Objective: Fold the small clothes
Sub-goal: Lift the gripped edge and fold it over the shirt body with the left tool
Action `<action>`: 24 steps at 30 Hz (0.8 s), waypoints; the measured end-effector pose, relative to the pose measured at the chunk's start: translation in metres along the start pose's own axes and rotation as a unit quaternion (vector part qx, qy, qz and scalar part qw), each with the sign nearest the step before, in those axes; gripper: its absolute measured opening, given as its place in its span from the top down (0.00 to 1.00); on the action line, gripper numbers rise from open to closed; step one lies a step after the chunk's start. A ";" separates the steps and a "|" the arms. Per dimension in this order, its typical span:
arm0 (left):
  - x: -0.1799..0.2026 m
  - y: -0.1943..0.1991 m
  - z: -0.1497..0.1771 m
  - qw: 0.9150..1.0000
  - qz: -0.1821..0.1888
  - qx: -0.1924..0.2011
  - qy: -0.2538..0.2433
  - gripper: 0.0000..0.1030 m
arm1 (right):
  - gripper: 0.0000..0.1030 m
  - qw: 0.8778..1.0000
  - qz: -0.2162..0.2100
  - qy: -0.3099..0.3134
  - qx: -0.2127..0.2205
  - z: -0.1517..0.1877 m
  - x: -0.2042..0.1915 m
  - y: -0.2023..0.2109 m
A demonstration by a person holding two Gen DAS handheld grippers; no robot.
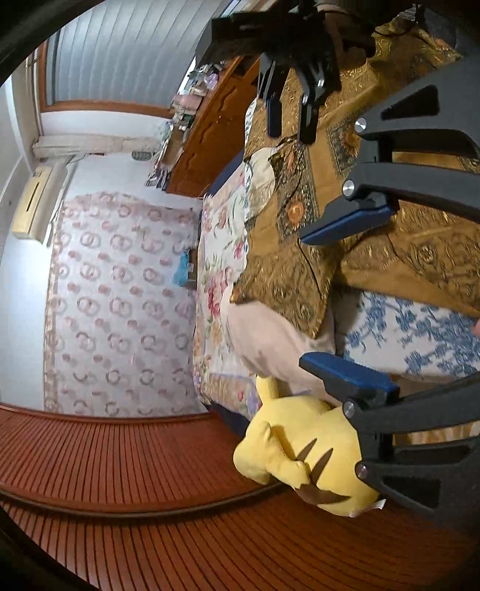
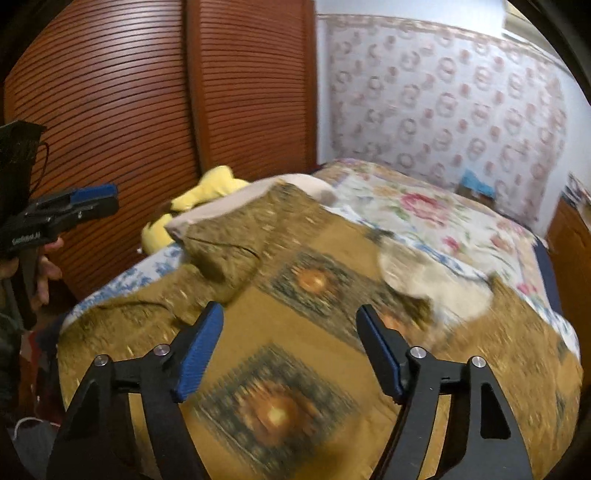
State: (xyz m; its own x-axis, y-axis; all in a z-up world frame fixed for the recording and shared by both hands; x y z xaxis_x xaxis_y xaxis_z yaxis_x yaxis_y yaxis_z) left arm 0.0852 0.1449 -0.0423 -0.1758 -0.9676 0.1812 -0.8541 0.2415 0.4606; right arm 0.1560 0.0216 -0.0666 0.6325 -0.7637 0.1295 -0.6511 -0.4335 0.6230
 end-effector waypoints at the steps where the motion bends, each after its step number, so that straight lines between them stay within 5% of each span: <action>1: -0.003 0.002 0.002 1.000 -0.003 0.002 0.003 0.42 | 0.33 1.000 -0.008 0.007 -0.002 -0.006 -0.008 -0.008; 12: -0.021 0.007 0.021 1.000 -0.011 -0.003 0.018 0.41 | 0.40 0.995 -0.061 0.067 -0.031 -0.037 -0.077 -0.082; 22: -0.018 0.005 0.026 1.000 -0.006 -0.007 0.023 0.39 | 0.49 0.991 -0.042 0.113 -0.062 -0.033 -0.093 -0.114; 24: -0.016 0.003 0.027 1.000 -0.005 -0.008 0.024 0.38 | 0.59 0.990 -0.039 0.117 -0.064 -0.032 -0.092 -0.116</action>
State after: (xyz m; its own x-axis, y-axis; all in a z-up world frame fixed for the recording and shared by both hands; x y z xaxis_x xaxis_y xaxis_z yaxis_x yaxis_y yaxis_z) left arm 0.0724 0.1592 -0.0679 -0.1433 -0.9654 0.2178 -0.8473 0.2334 0.4771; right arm 0.1870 0.1570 -0.1262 0.7688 -0.5917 0.2427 -0.5471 -0.4120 0.7286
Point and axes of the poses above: each gripper's, at about its wrist camera, not at the fingertips, and y roughly against the way its jaws point, x to its right, z to its underside, the point moved 8 cm from there along -y, roughly the way its jaws point, and after that the axes turned 11 degrees about z, right-handed, at the moved point
